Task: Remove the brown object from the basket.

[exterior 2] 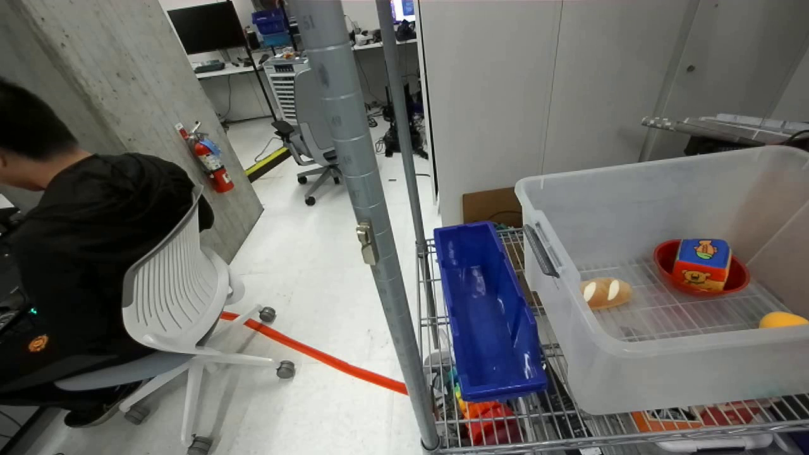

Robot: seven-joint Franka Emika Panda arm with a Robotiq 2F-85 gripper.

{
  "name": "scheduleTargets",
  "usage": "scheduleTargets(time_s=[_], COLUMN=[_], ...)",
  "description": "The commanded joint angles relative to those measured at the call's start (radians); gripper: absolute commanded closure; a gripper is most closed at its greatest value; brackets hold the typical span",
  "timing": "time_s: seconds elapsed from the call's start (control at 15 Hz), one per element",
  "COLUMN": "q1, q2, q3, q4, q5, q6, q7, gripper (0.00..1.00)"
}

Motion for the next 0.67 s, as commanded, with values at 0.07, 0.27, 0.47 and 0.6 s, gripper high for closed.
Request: scheduleTargets(time_s=[0.07,0.27,0.47,0.6], q1=[-0.074,-0.08,-0.053,-0.042], q2=[0.08,0.181,0.3,0.391], q3=[-0.019,-0.015,-0.03,-0.037], q4=[0.09,0.156,0.213,0.263], q5=[-0.093,-0.14,-0.125,-0.123], q6=[0.177,0.392,0.634,0.763], q7=[-0.037,-0.078,-0.125,-0.152], gripper=[0.0,0.0,0.0,0.0])
